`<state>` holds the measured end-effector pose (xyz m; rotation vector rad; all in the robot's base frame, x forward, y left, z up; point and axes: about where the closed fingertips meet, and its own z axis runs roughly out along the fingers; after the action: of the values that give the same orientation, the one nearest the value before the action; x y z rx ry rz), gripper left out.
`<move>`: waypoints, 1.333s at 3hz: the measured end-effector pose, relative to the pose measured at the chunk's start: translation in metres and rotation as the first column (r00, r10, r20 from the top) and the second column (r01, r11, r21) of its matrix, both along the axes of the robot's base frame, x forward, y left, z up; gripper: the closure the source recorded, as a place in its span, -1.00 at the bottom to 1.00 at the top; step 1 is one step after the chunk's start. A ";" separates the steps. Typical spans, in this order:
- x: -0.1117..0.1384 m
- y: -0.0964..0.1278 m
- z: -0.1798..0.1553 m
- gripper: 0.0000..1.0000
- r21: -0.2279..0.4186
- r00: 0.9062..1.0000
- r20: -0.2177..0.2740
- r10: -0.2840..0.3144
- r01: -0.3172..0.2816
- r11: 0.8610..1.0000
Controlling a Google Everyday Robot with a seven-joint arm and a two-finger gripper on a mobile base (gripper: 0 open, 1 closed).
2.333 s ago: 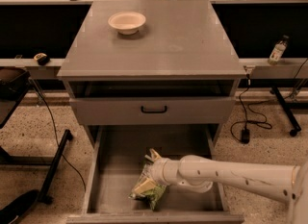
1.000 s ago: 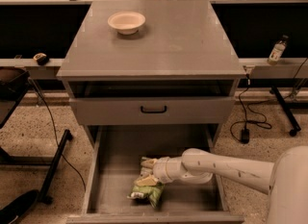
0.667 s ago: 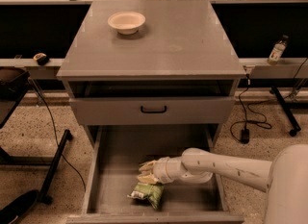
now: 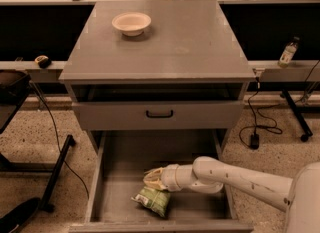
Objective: Pick green jalapeno chip bag from middle drawer and place on counter
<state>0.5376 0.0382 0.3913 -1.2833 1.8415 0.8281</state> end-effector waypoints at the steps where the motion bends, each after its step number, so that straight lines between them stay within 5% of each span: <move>1: -0.010 -0.002 0.021 1.00 0.185 0.996 0.090 0.009 -0.025 0.982; 2: -0.029 -0.018 0.083 1.00 0.301 0.961 0.276 -0.016 -0.070 0.951; 3: -0.073 -0.048 0.145 1.00 0.293 0.922 0.387 -0.028 -0.094 0.952; 4: -0.102 -0.090 0.210 1.00 0.216 0.891 0.454 -0.012 -0.097 0.972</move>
Offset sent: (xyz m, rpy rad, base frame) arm -0.0993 -0.0970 0.1911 0.4020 -0.5577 -0.0043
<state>0.4358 -0.0518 0.6009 -1.2426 1.3081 0.6728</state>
